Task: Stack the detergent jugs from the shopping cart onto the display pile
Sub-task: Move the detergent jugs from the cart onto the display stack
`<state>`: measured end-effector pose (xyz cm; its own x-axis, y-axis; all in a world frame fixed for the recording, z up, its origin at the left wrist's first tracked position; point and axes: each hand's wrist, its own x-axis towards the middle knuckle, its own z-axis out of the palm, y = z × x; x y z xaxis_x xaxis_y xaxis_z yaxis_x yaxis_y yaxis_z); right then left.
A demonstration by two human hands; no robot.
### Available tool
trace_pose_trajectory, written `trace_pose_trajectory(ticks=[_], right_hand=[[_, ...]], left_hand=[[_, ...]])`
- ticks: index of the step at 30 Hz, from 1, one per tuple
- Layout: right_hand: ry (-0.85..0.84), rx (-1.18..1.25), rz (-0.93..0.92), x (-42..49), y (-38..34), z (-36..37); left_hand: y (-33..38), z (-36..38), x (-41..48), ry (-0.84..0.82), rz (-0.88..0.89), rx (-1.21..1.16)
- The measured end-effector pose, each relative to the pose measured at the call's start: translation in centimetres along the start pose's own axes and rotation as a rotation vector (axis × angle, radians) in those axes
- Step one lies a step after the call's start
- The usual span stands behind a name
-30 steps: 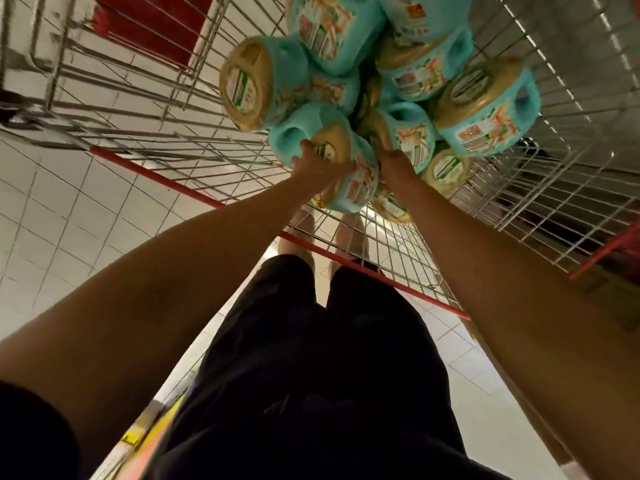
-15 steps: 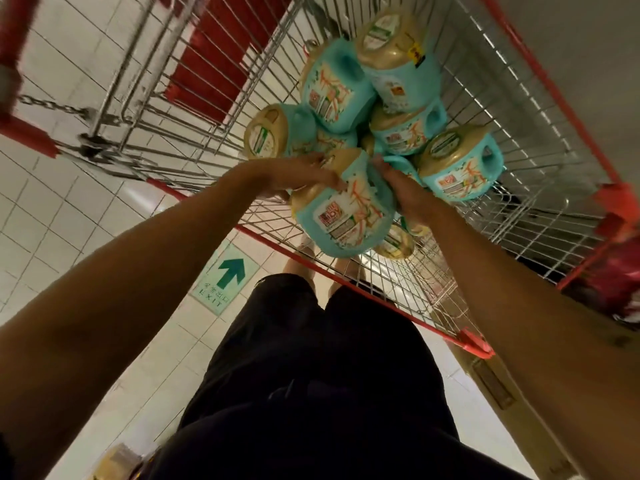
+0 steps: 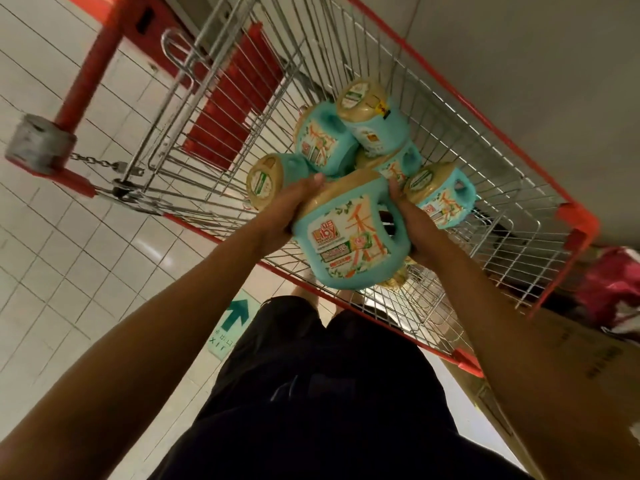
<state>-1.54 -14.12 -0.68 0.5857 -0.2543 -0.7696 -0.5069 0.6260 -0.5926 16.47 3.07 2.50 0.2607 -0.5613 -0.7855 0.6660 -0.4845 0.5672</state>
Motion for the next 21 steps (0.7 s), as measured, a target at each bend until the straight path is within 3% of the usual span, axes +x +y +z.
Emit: trace_pose_trajectory(ticks=[3,6,10,21], right_hand=[[0.053,0.172,-0.003,-1.3,1.1,-0.4],[0.078,0.353,0.005,-2.8,2.4,-0.6],[0.162,0.405,-0.033,-5.5,3.1,0.6],[0.367,0.545,-0.227,-13.5,5.9,2.4]], left_hand=[[-2.3,1.2,-1.6,-0.002,0.075,-0.266],[-4.5,3.0,-2.1,0.055,0.055,-0.364],[-4.8,5.0,-2.9,0.09,0.039,-0.321],[-3.9,7.1,-4.4,-0.057,-0.008,-0.06]])
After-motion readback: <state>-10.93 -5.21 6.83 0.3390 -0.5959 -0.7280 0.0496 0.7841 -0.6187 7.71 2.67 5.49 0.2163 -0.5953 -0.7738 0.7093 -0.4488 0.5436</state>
